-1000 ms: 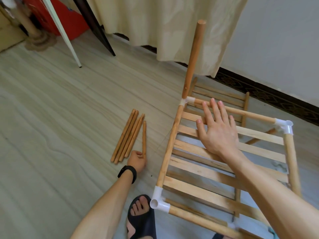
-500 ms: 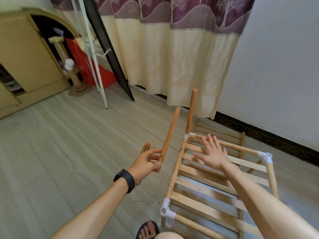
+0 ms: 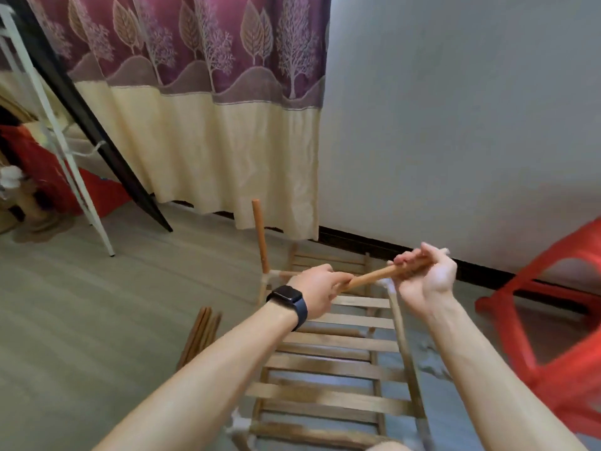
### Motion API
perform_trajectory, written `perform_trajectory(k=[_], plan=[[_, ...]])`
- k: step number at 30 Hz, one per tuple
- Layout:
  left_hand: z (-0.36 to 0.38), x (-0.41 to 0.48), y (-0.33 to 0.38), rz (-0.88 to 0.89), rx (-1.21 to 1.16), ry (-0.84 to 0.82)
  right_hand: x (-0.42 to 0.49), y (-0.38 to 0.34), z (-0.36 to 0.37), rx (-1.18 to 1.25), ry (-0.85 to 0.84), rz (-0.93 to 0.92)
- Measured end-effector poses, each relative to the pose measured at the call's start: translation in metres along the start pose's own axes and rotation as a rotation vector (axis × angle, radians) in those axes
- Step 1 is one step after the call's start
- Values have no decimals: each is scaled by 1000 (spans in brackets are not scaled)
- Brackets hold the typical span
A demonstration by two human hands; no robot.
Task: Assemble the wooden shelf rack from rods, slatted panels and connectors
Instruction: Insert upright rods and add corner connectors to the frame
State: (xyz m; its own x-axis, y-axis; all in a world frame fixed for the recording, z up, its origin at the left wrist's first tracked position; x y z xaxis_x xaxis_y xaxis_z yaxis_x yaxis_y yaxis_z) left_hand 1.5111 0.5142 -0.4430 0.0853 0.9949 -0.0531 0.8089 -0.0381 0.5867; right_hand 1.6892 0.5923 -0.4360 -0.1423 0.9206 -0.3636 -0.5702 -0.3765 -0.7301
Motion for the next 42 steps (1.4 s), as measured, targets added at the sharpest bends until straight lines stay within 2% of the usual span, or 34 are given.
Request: perform_trajectory(k=[2, 5, 7, 10, 14, 19, 36, 42], plan=[[25, 14, 11, 19, 81, -14, 4, -21, -26, 122, 126, -47], [69, 29, 4, -122, 165, -67, 4, -45, -54, 137, 262, -112], [98, 31, -9, -214, 206, -129, 4, -55, -62, 131, 313, -160], [141, 25, -29, -264, 222, -162, 8, -67, -64, 116, 362, -238], [165, 19, -39, -267, 217, -14, 23, -80, -57, 20, 365, -375], [163, 22, -38, -252, 226, 15, 43, -75, -39, -155, 324, -494], [170, 21, -43, -231, 234, 38, 82, -49, -4, -564, 258, -567], [172, 20, -43, -230, 232, 40, 100, -54, 16, -722, 350, -562]])
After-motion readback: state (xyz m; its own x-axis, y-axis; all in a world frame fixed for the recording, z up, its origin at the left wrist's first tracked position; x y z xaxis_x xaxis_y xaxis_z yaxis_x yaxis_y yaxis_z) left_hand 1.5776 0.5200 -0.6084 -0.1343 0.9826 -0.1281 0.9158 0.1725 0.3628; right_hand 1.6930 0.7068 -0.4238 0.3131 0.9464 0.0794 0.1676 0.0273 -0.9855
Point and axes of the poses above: each hand's wrist, its own x-axis towards the middle knuckle, its own z-axis out of the palm, y = z × x, the point moved 4 cm from there along x, towards the middle knuckle, and after that the axes turned 11 degrees about -x, right-handed, at the moved point
